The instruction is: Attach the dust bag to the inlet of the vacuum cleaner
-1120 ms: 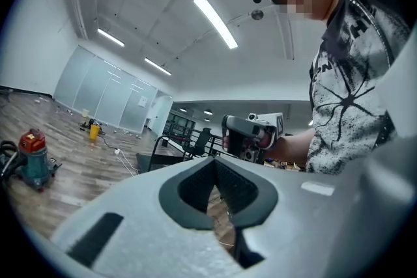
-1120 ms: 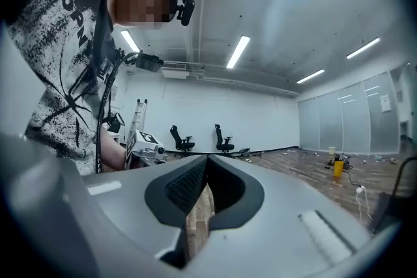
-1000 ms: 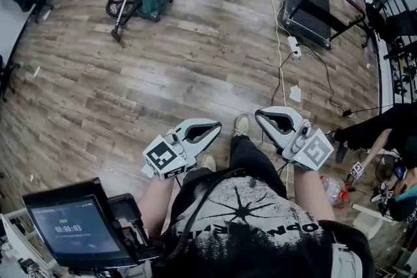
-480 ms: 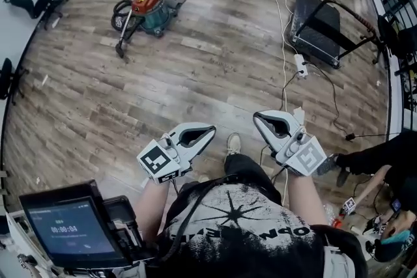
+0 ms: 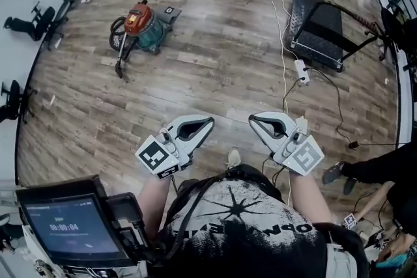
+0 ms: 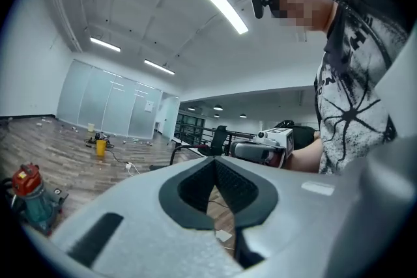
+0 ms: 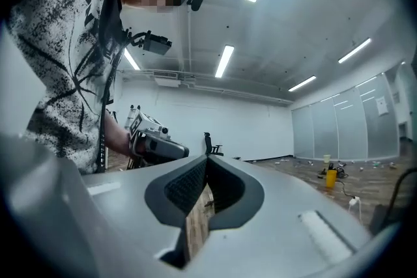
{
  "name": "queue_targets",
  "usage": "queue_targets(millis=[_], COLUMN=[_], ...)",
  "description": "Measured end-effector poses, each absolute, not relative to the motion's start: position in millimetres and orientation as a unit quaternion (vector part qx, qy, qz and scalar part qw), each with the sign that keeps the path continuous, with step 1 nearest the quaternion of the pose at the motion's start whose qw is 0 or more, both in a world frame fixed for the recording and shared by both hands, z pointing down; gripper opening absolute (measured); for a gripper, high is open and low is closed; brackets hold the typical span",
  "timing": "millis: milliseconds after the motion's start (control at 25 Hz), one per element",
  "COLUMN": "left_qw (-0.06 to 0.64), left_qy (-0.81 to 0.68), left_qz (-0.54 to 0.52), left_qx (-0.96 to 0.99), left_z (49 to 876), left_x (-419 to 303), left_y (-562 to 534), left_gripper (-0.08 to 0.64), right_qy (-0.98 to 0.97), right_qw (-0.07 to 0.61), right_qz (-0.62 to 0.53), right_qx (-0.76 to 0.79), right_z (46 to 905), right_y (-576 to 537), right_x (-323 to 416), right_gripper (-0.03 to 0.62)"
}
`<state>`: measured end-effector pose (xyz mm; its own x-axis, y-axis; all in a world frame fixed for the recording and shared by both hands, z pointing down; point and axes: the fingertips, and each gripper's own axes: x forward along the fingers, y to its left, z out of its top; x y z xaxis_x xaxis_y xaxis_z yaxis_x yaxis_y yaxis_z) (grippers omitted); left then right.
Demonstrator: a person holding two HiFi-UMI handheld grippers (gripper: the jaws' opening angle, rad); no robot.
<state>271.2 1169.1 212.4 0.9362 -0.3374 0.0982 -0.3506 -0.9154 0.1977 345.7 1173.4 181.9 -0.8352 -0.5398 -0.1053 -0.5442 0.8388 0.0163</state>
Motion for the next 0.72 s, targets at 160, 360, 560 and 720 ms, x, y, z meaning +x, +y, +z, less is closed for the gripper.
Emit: queue_targets(millis=[160,360,560,720], left_qw=[0.102,0.123,0.126,0.117], left_qy=[-0.185,-0.206,-0.207,-0.204], left_qz=[0.046,0.031,0.043,0.038], left_qx=[0.976,0.97,0.969,0.971], left_z=[220,222,230,232], left_x=[298,303,307,299], left_y=[1133,1110,1102,1091], left_gripper=[0.003,0.002,0.003,0.003], right_qy=[0.958,0.96,0.962,0.963], right_qw=[0.037,0.03,0.038,0.034], right_qz=[0.0,0.004,-0.001,0.007], right_qx=[-0.285,-0.28,-0.27,-0.267], right_z=[207,211,210,214], right_y=[1149,1125,1108,1096], right_x=[385,396,390,376], right_gripper=[0.003,0.003,0.003,0.003])
